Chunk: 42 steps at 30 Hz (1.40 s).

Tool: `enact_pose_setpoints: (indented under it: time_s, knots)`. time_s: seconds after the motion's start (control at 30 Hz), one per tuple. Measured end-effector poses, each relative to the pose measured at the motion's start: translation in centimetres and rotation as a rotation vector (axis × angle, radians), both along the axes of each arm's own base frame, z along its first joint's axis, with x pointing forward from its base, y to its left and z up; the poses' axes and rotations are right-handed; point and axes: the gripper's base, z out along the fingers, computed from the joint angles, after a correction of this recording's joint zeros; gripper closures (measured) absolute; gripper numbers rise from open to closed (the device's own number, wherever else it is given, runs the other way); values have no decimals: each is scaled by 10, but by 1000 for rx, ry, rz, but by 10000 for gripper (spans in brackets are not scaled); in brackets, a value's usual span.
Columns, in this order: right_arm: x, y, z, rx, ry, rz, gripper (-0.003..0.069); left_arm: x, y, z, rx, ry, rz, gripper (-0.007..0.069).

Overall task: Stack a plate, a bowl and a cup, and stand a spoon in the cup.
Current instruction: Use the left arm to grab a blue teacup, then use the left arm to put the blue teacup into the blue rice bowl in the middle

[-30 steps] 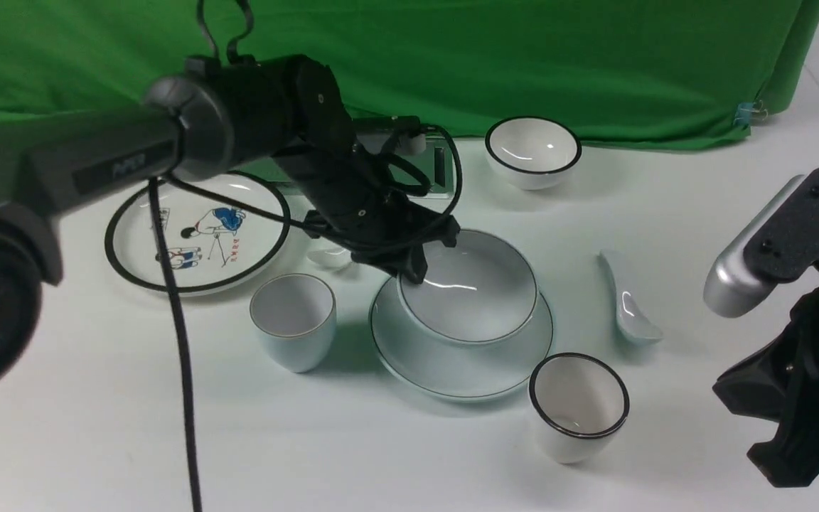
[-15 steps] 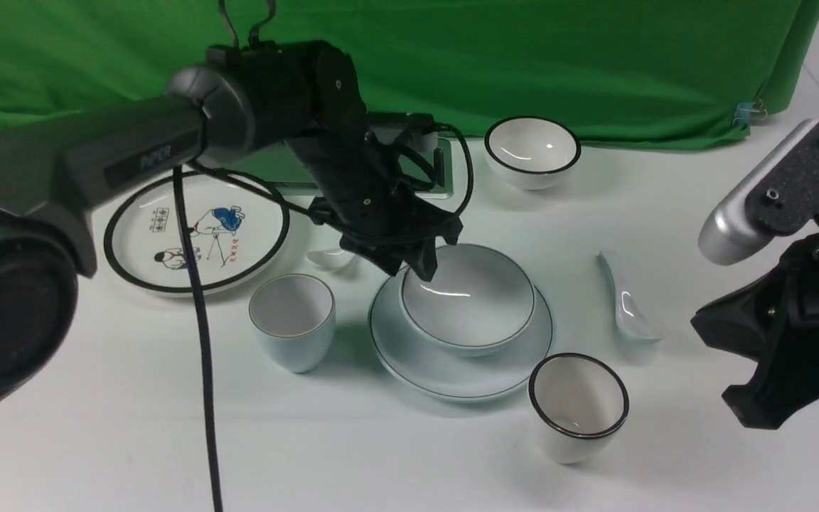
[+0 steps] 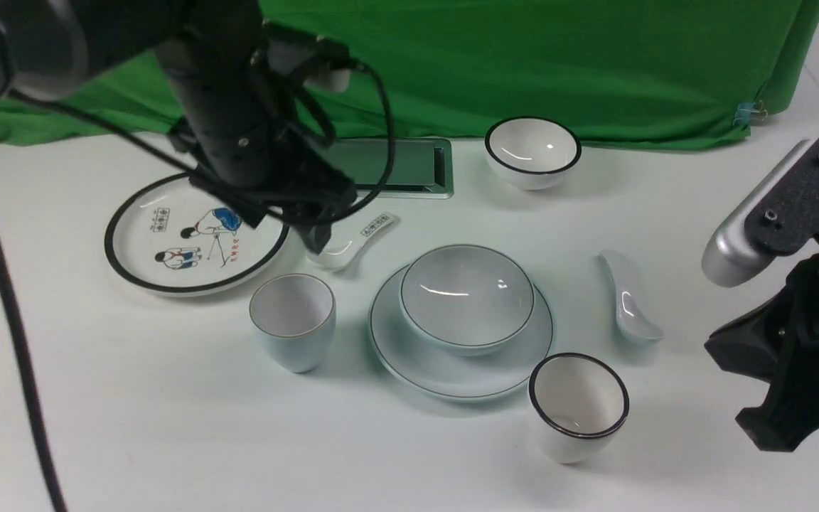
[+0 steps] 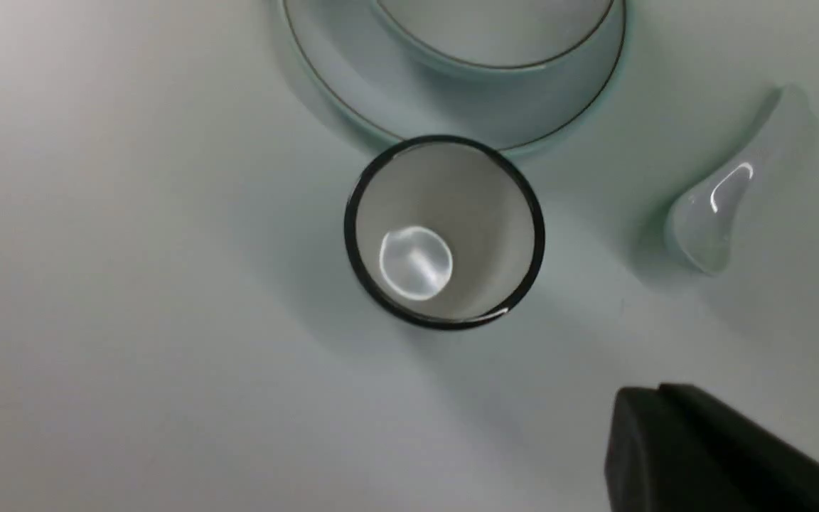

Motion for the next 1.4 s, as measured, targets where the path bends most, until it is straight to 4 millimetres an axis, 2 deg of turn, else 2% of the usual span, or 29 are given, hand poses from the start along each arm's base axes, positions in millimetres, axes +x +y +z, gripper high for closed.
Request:
enact_pose_setpoints:
  time_s: [0.03,0.07,0.13,0.23,0.33,0.37,0.4,0.47,0.6,0.77,0.83,0.9,0.93,1.0,1.03,1.1,1.17,1.2,1.23,1.27,1.33,1.4]
  knots:
    - [-1,0,0,-4,8,0,633,-1,6,-13,10,22,31,160]
    - [-1,0,0,-4,8,0,633,-1,7,-15,13,27,33,160]
    - [-1,-1,-1,-10,17,-1,629,-2,18,-33,19,54,87,190]
    - [-2,-1,-1,-14,23,0,626,-1,26,-44,14,54,120,237]
    - [-2,-1,-2,-16,28,-1,622,-2,28,-55,4,42,131,327]
    - [-2,-1,-2,-16,27,-1,622,-2,28,-56,2,40,132,335]
    - [-2,-1,-2,-16,27,-1,622,-2,28,-59,-4,37,137,368]
    - [-2,-1,-2,-16,27,-1,618,-2,28,-69,-18,32,144,505]
    - [-2,-1,-2,-16,27,-1,612,0,26,-84,-27,44,147,627]
    - [-2,-1,-2,-17,27,0,609,0,26,-82,-28,47,138,631]
    - [-2,-1,-2,-17,27,0,608,1,23,-74,-34,39,130,631]
    - [-2,-1,-2,-20,25,0,608,3,12,-45,-93,-34,107,631]
    - [-2,-1,-2,-20,25,0,608,3,10,-45,-97,-33,103,631]
    - [-1,-1,-1,-19,21,1,608,6,-16,-8,-173,-126,21,631]
    - [-1,-1,-1,-19,19,1,608,6,-23,-2,-185,-142,0,631]
    - [3,1,0,-28,18,1,608,9,-50,12,-213,-175,-74,631]
    - [7,2,0,-42,25,1,608,12,-70,13,-216,-162,-123,631]
    - [10,3,1,-56,35,-1,608,18,-82,5,-210,-131,-145,631]
    - [10,3,1,-59,37,-1,608,19,-82,7,-213,-140,-146,631]
    - [14,3,3,-80,46,-5,608,28,-94,-8,-194,-84,-165,631]
    - [16,4,5,-89,47,-12,608,35,-98,-16,-180,-57,-172,631]
    - [19,3,8,-100,28,-30,608,46,-104,-36,-141,12,-180,631]
